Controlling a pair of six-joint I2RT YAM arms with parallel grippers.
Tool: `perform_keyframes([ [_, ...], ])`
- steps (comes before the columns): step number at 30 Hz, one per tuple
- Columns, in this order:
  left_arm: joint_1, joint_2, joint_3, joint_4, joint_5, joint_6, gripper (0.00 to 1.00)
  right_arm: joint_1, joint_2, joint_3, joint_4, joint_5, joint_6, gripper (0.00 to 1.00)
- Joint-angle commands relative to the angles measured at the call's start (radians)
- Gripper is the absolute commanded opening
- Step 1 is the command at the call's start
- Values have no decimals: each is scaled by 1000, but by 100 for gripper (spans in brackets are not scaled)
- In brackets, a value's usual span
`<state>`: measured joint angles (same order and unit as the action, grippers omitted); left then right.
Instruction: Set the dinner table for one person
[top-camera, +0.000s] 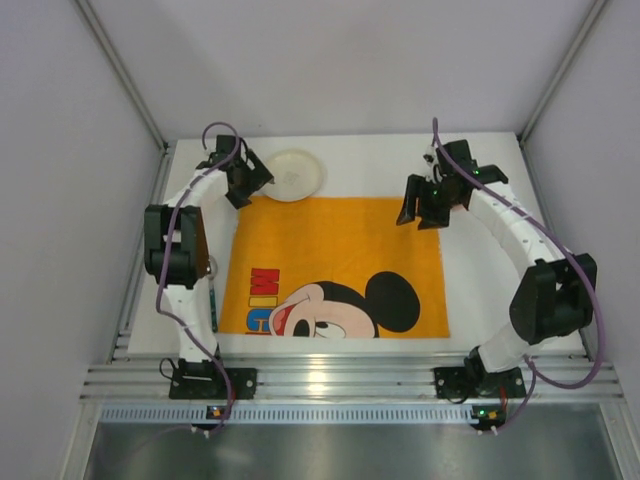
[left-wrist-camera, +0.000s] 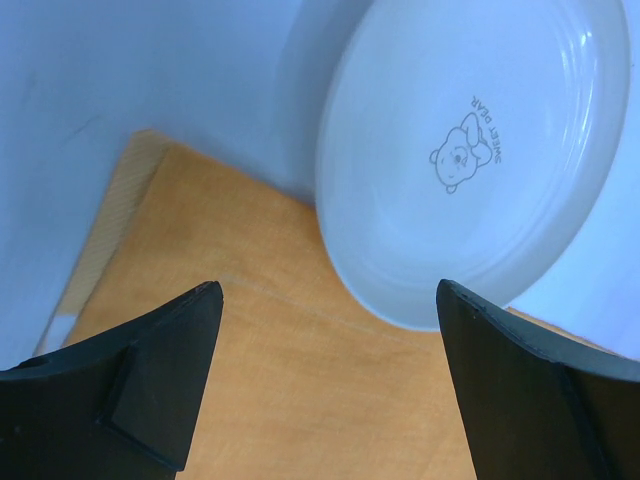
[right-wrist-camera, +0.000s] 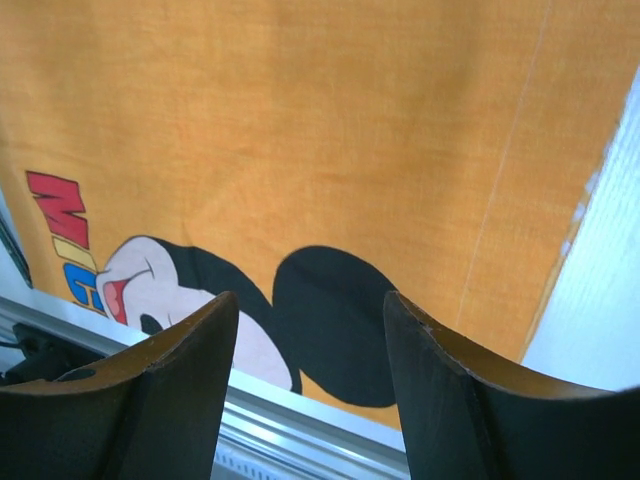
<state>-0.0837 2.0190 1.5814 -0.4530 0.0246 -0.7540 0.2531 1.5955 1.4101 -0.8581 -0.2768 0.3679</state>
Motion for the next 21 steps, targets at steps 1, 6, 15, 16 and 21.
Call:
perform_keyframes([
  [1, 24, 69, 93, 161, 132, -25, 93, 0, -75, -65, 27, 50, 11, 60],
  [6, 42, 211, 204, 145, 193, -25, 92, 0, -164, -161, 25, 111, 74, 60],
  [15, 58, 299, 223, 221, 264, -39, 51, -2, -259, -281, -24, 211, 172, 60],
  [16, 62, 308, 215, 235, 276, -44, 41, -2, -261, -275, -24, 218, 178, 60],
  [21, 75, 310, 203, 292, 357, -96, 0, -3, -212, -197, -61, 251, 145, 60],
])
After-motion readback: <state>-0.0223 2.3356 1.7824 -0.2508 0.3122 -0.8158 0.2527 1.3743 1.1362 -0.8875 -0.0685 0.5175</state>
